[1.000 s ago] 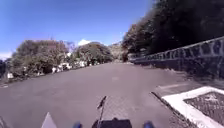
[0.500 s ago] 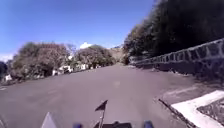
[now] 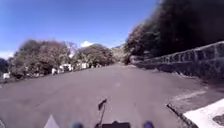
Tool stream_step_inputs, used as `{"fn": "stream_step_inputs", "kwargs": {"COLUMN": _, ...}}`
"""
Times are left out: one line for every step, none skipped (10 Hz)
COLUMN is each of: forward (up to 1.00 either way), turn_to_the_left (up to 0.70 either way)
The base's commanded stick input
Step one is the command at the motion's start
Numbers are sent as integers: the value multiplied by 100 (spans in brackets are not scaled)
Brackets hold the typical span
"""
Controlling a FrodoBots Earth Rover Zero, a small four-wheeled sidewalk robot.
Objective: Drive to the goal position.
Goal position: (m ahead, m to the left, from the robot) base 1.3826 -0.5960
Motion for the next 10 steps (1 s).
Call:
{"fn": "stream_step_inputs", "kwargs": {"forward": 50, "turn_to_the_left": 0}}
{"fn": "stream_step_inputs", "kwargs": {"forward": 50, "turn_to_the_left": 0}}
{"fn": "stream_step_inputs", "kwargs": {"forward": 50, "turn_to_the_left": 0}}
{"fn": "stream_step_inputs", "kwargs": {"forward": 50, "turn_to_the_left": 0}}
{"fn": "stream_step_inputs", "kwargs": {"forward": 50, "turn_to_the_left": 0}}
{"fn": "stream_step_inputs", "kwargs": {"forward": 50, "turn_to_the_left": 0}}
{"fn": "stream_step_inputs", "kwargs": {"forward": 50, "turn_to_the_left": 0}}
{"fn": "stream_step_inputs", "kwargs": {"forward": 50, "turn_to_the_left": 0}}
{"fn": "stream_step_inputs", "kwargs": {"forward": 50, "turn_to_the_left": 0}}
{"fn": "stream_step_inputs", "kwargs": {"forward": 50, "turn_to_the_left": 0}}
